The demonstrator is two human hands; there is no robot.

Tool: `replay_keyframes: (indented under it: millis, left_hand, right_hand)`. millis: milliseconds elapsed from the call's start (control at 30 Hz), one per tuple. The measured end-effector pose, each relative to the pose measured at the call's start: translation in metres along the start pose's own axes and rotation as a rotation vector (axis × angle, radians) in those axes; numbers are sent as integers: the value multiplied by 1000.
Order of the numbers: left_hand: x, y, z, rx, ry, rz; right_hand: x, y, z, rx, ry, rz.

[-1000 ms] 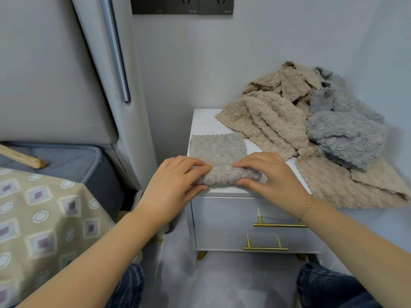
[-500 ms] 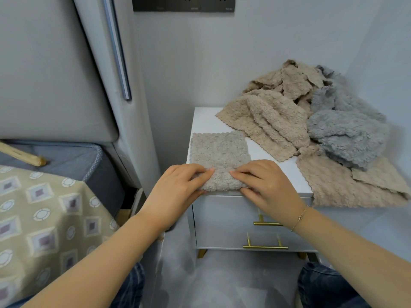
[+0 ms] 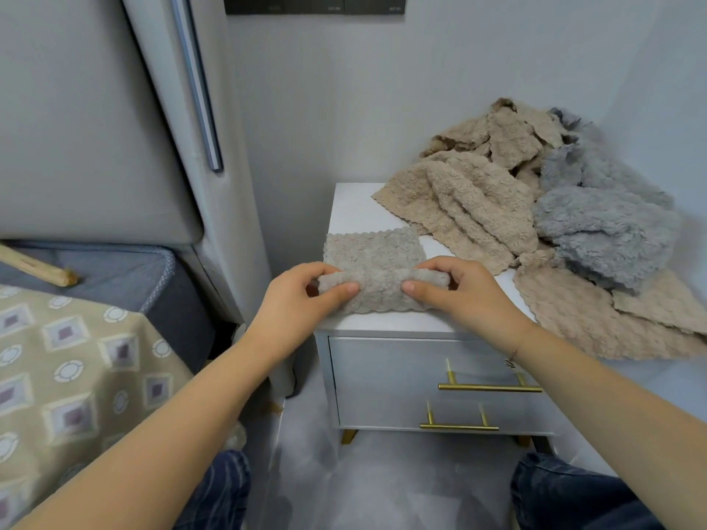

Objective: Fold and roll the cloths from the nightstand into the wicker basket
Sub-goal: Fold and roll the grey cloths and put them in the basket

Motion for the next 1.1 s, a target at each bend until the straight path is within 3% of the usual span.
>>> replay_keyframes:
  millis: [133, 400, 567, 700, 800, 900, 967, 1100]
  left_hand:
    - [5, 10, -1, -1, -83, -155]
    - [11, 14, -1, -45, -42, -280]
    - [5, 6, 5, -177, 199, -93]
    - [2, 6, 3, -221, 381, 257]
    - [-4, 7, 1, -148, 462, 472]
    - [-3, 12, 0, 61, 529, 619]
    - [-1, 12, 1, 185, 469, 541]
    - [7, 6, 0, 250, 340, 315]
  right_hand:
    - [1, 7, 3, -69, -38, 80]
    - [5, 10, 3, -76, -107, 125]
    - [4, 9, 6, -202, -261, 32]
    - [8, 10, 5, -325, -448, -265]
    - [8, 11, 8, -327, -582, -512]
    - [4, 9, 10, -266, -642, -597]
    - [1, 7, 9, -235, -624, -587]
    - [-3, 2, 4, -84, -521, -467]
Point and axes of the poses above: each hand's wrist, its own y-axis towards the middle knuckle, its own z-axis out of the palm, x = y × z, the point moved 1 cm from there along y, towards the middle knuckle, and after that the axes turned 10 degrees about -y, right-handed, at the moved point
